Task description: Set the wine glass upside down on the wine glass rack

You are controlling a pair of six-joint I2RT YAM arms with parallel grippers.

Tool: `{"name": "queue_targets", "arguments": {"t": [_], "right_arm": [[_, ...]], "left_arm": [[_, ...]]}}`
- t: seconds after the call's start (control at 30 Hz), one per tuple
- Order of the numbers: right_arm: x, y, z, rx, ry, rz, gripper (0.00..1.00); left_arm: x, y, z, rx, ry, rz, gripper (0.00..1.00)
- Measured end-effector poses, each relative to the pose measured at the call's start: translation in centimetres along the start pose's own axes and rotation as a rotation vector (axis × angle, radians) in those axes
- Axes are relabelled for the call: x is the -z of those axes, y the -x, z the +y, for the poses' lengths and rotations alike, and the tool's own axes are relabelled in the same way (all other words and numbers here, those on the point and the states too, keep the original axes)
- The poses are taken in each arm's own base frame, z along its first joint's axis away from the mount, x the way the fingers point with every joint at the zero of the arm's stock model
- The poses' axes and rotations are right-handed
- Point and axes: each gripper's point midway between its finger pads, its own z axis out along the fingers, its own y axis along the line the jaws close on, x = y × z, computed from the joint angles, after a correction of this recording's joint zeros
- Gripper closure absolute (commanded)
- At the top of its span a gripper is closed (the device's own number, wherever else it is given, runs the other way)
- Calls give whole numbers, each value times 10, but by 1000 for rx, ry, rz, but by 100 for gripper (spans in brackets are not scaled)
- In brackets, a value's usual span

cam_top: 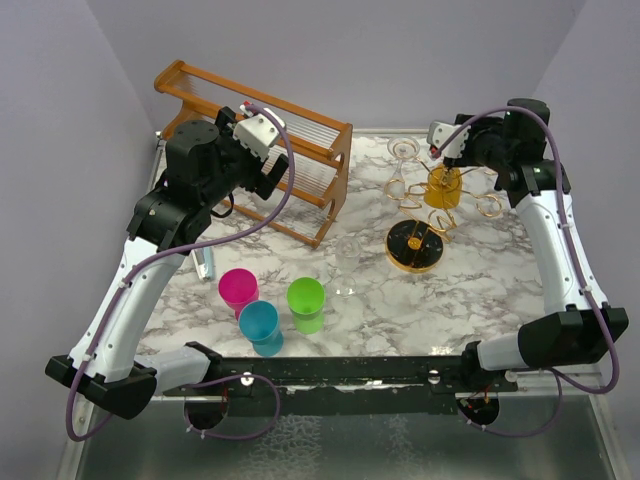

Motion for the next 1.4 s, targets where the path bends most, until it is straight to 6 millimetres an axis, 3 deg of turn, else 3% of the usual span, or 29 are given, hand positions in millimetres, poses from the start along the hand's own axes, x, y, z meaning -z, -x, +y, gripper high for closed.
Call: {"name": "queue_targets", "arguments": {"t": [0.77,1.4], "right_arm": [[4,4,-7,-66,-17,-8,46],[2,-7,12,-81,28,39,45]], "left_arm": [[-2,-4,-2,-5,-7,10,11],[0,-5,-4,-7,-18,8,11]]}}
